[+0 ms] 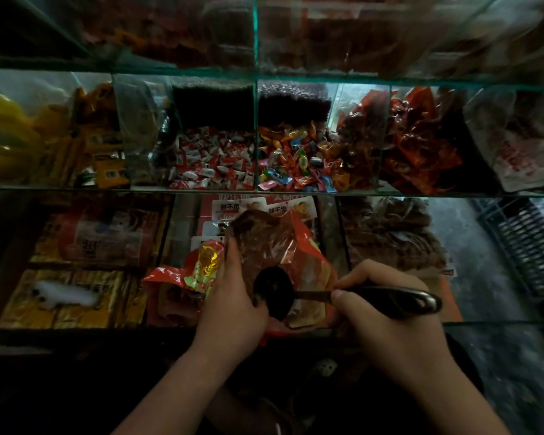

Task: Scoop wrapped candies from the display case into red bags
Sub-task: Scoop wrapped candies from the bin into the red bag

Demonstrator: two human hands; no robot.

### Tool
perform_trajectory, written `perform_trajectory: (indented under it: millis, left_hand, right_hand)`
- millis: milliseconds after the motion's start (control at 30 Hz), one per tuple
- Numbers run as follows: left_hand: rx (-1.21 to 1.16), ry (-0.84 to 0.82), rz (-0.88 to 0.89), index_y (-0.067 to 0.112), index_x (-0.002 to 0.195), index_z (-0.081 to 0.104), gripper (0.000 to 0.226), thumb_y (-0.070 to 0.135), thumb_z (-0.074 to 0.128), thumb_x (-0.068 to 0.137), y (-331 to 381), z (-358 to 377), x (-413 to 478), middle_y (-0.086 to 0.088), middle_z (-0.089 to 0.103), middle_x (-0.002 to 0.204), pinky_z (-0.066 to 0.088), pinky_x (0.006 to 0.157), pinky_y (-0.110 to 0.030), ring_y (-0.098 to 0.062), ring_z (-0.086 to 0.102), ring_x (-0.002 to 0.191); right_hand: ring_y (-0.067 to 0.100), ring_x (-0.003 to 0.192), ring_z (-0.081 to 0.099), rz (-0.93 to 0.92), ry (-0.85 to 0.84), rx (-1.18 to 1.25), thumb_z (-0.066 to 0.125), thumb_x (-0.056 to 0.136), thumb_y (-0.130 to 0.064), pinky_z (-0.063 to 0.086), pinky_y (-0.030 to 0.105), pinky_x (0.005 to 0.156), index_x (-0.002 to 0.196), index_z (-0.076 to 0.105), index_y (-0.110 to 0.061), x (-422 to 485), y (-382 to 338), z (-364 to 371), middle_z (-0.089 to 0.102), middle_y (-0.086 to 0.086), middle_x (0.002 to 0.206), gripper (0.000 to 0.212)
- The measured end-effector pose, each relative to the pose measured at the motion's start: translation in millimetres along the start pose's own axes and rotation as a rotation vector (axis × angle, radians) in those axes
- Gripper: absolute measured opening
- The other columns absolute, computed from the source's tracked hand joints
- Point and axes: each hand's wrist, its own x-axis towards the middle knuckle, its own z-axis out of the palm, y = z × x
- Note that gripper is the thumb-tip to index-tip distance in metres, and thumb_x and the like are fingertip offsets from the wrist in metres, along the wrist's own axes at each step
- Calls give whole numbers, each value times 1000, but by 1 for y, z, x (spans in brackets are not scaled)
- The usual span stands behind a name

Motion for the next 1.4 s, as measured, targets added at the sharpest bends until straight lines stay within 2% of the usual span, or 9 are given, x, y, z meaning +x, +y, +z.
perform_trajectory:
  millis: [167, 333, 500, 633, 767, 933, 1033, 1200, 1400]
  left_hand:
    - [60, -16, -26, 46, 158, -13, 116, 27, 78, 88, 0, 2, -1, 13, 10, 170, 28, 109, -22, -12, 22, 153]
    - [71, -35, 7, 40, 160, -7, 113, 39, 78, 85, 3, 5, -6, 8, 10, 170, 33, 119, -35, -16, 22, 153]
    - [50, -37, 22, 45, 158, -6, 108, 45, 75, 86, 4, 14, -5, 18, 7, 168, 31, 116, -30, -15, 19, 154]
    - [45, -62, 20, 44, 158, -8, 109, 37, 74, 88, 2, 19, -4, 18, 3, 169, 23, 115, -24, -15, 16, 155]
    - [21, -54, -13, 46, 159, -6, 108, 36, 75, 88, -2, 17, -3, 16, 8, 169, 30, 107, -21, -15, 23, 152]
    - [9, -50, -29, 44, 160, 0, 106, 24, 74, 87, -4, 14, -5, 16, 11, 169, 22, 104, -4, -10, 23, 152]
    - [-24, -48, -32, 45, 160, 2, 105, 26, 75, 86, -4, 12, -6, 16, 14, 168, 33, 114, -21, -9, 24, 152]
    - [-60, -42, -57, 48, 159, 2, 108, 29, 78, 86, -2, 6, 0, 15, 21, 167, 43, 115, -38, -11, 31, 150]
    - [-98, -30, -90, 39, 162, 8, 106, 20, 78, 85, 5, -5, 17, 10, 32, 162, 38, 118, -37, -13, 37, 147]
  right_hand:
    - [20, 63, 70, 71, -81, -35, 70, 78, -26, 57, 45, 58, 75, 71, -23, 14, 10, 6, 72, 2, 68, 5]
    - [1, 78, 66, -157, -24, -305, 71, 84, -26, 49, 11, 65, 85, 65, -34, 14, 38, 21, 67, -17, 79, 10]
    - [8, 81, 67, -120, 50, -331, 76, 85, -6, 44, 3, 69, 88, 73, -19, 30, 72, 38, 70, -5, 86, 13]
    - [1, 77, 68, 24, -3, -221, 71, 89, -8, 50, 14, 68, 78, 71, -33, 38, 86, 50, 71, -13, 80, 27]
    - [5, 63, 66, 126, -115, -174, 66, 84, -19, 55, 29, 62, 69, 71, -34, 41, 87, 53, 70, -13, 70, 22]
    - [17, 62, 69, 259, -42, -82, 68, 84, -18, 57, 40, 56, 68, 71, -20, 46, 87, 63, 72, -3, 66, 16]
    - [-2, 67, 72, 377, 155, 183, 72, 73, -35, 54, 18, 52, 74, 78, -41, 44, 79, 66, 76, -17, 72, 8]
    - [36, 79, 79, 445, 275, 454, 73, 77, -36, 66, 50, 69, 81, 80, -25, 33, 66, 59, 79, 14, 80, 13]
    - [40, 68, 77, 373, 364, 610, 67, 97, -14, 62, 36, 55, 73, 75, -16, 31, 45, 26, 75, 22, 72, 25]
